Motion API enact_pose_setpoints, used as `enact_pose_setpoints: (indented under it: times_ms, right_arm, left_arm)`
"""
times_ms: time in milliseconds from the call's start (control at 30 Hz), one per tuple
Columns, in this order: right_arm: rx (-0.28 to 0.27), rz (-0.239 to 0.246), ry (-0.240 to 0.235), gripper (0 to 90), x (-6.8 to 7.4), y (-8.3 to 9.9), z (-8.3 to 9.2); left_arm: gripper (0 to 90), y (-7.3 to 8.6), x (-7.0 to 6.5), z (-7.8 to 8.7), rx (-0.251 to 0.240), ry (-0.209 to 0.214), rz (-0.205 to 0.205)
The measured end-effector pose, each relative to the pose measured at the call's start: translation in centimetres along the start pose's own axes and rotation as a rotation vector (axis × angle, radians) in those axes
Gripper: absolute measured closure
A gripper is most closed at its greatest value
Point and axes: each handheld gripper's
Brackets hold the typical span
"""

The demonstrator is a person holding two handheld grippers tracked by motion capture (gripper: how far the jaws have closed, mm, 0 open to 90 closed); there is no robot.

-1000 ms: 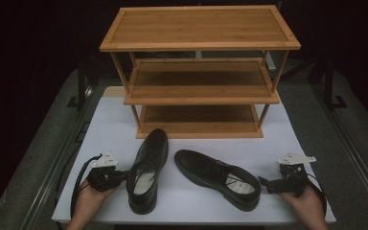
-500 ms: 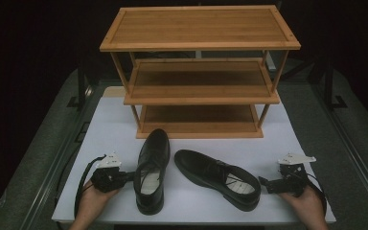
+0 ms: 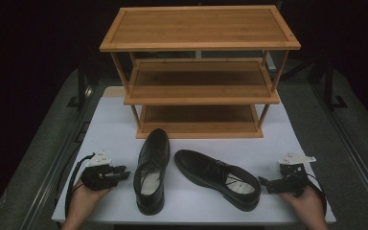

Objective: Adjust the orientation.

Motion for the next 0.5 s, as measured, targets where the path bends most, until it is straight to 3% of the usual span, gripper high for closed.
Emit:
enact_pose_setpoints:
  times_ms: [300,500]
  right_arm:
    - [0.000,0.000,0.001,0.0,0.0,0.0,0.0]
    - [0.002,0.001,0.000,0.0,0.0,0.0,0.0]
  left_arm:
    - [18.6,1.9,-0.1,1.7,0.068,-0.079,-0.025]
    - [3.6,3.7,0.5,2.5,0.069,-0.101,-0.001]
Point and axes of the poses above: each handheld gripper's, and its own axes: z roughly backward along the jaws, y roughly out of its underside, x roughly to its left, and after that the axes turned 13 degrees about -x, right-handed
